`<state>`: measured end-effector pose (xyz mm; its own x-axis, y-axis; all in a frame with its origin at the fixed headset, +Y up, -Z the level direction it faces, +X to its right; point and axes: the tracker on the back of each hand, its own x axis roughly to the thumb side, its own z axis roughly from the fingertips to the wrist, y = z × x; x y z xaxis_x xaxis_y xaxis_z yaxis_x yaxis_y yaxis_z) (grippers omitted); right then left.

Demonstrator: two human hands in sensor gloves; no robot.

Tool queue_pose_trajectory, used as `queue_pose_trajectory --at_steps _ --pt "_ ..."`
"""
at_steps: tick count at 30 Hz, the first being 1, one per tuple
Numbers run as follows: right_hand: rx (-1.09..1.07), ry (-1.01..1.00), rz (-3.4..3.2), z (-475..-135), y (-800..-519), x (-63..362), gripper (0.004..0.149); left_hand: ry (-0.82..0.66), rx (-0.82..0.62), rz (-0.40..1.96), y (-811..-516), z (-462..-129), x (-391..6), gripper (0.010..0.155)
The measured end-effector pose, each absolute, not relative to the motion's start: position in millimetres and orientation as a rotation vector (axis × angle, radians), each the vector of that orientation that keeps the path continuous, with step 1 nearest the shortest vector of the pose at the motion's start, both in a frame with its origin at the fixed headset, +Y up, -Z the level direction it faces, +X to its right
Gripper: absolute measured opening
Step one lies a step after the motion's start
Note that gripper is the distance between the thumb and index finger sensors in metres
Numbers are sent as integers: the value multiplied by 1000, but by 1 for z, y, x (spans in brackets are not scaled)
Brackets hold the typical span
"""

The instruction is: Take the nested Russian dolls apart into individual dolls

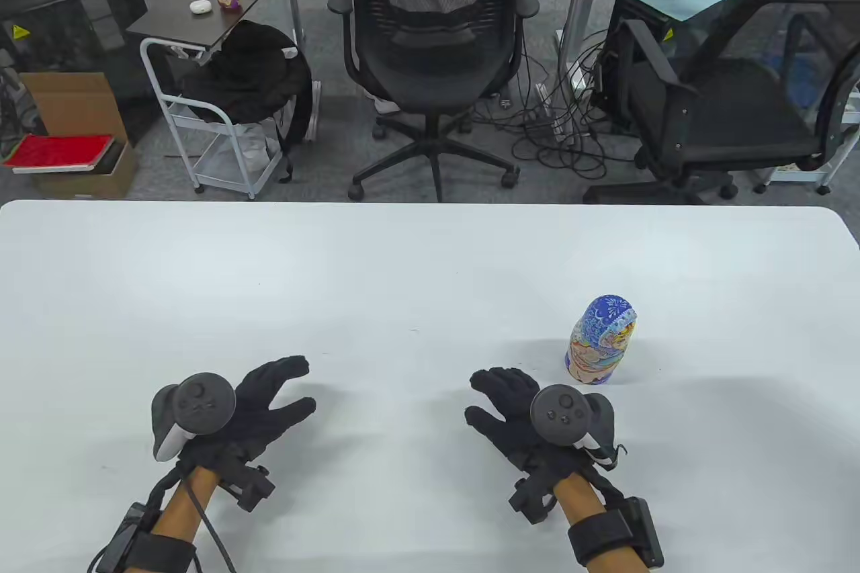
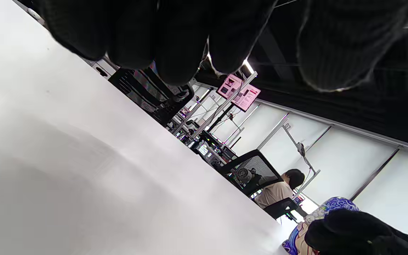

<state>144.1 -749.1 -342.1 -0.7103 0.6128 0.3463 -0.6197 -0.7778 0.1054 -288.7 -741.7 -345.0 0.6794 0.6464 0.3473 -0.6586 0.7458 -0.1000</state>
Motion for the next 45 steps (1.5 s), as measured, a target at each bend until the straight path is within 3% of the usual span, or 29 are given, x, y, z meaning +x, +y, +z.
queue_pose_trajectory --at_steps 12,17,21,24,27,29,34,40,45 --pt "465 -34 2405 -341 -744 147 66 -377 38 755 -740 -342 -289 74" --pt "425 -250 2270 -334 -720 169 65 -377 39 762 -740 -341 -290 75" --pt "346 -547 2098 -321 -688 210 64 -378 44 765 -739 -341 -290 75" --pt "144 -816 1991 -308 -674 260 68 -383 48 766 -738 -342 -291 75" --pt "-44 -883 1973 -307 -682 296 74 -388 48 763 -739 -342 -291 75" --pt "-162 -840 1993 -310 -694 315 79 -390 42 763 -739 -341 -290 75" --pt "-384 -464 2136 -333 -743 341 99 -395 35 761 -739 -340 -290 75" --pt "-277 182 2095 -376 -771 321 121 -412 33 756 -738 -340 -291 76" --pt "-298 378 2024 -394 -783 311 125 -409 21 736 -740 -342 -292 76"
